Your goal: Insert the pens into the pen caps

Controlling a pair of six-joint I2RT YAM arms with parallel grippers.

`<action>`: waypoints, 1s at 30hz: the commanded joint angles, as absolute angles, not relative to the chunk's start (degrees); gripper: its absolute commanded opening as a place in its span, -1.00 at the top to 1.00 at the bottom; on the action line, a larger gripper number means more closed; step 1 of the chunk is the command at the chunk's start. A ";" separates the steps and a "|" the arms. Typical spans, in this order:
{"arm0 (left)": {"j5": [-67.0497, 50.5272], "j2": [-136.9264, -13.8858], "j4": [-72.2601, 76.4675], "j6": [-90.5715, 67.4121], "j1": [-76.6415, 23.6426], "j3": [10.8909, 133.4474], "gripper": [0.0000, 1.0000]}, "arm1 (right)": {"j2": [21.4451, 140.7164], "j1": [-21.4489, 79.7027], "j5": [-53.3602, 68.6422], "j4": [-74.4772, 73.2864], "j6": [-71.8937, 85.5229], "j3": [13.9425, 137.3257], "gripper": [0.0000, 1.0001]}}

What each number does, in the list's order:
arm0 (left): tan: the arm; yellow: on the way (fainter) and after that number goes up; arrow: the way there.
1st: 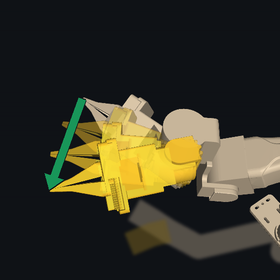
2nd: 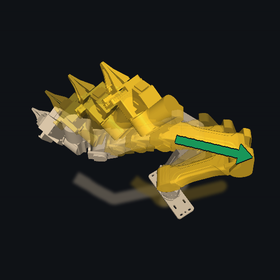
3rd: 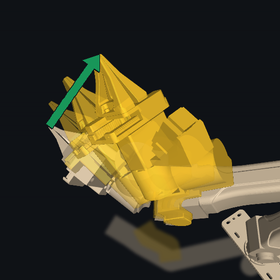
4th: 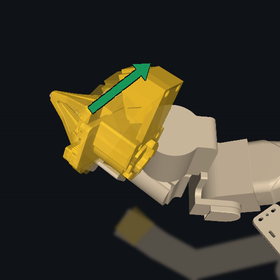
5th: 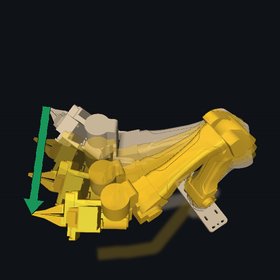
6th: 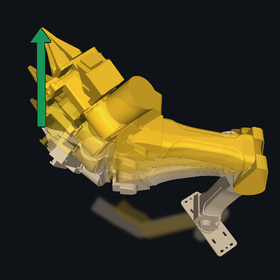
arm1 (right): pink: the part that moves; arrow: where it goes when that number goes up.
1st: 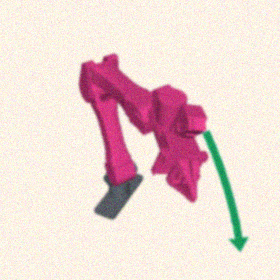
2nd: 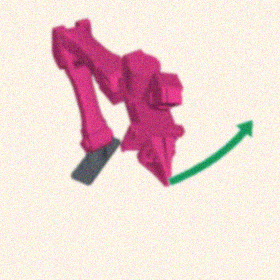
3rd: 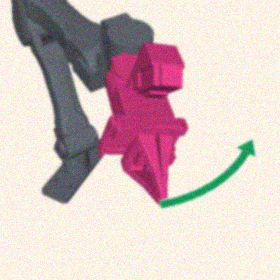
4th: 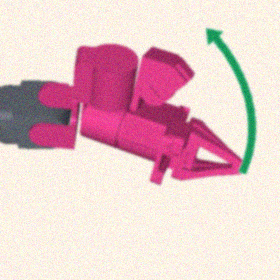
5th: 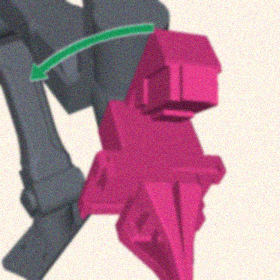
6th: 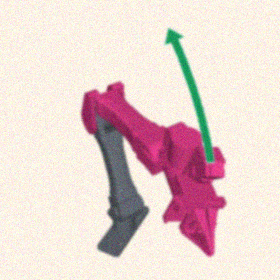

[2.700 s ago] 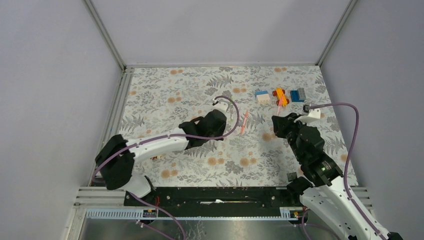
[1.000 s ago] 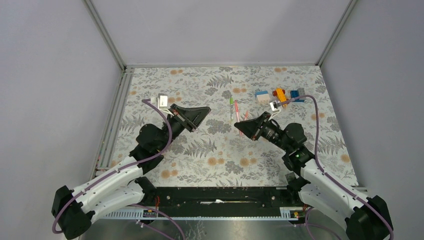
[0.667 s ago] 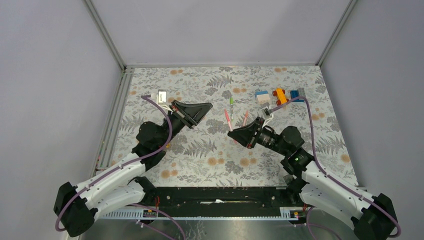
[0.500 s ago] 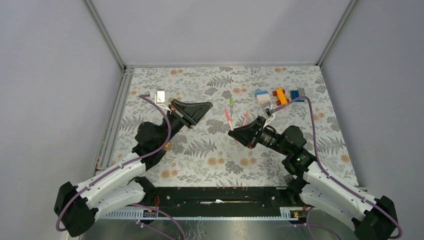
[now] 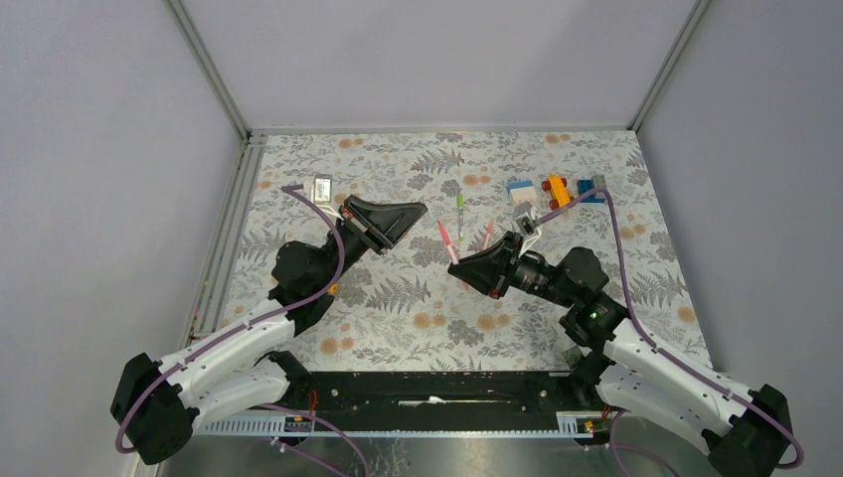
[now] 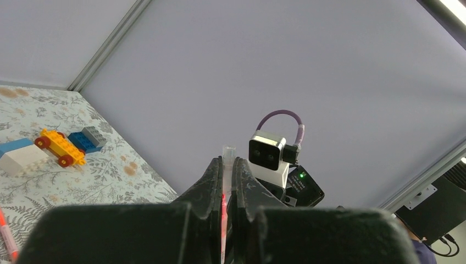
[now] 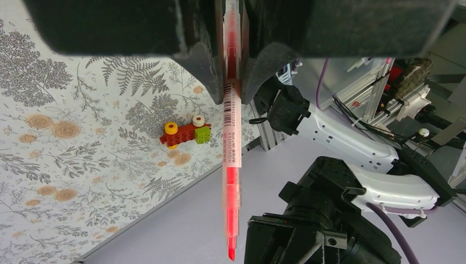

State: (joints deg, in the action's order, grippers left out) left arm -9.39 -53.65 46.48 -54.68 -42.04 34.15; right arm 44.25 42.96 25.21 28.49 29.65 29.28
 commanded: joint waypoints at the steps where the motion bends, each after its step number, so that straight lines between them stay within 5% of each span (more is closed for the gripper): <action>1: -11.21 -54.08 51.38 -55.53 -41.73 36.63 1.00 | 44.04 44.04 26.47 29.15 27.90 32.56 1.00; 30: -12.75 -56.27 53.11 -56.98 -41.70 36.12 1.00 | 45.92 45.26 25.45 28.05 26.80 34.53 1.00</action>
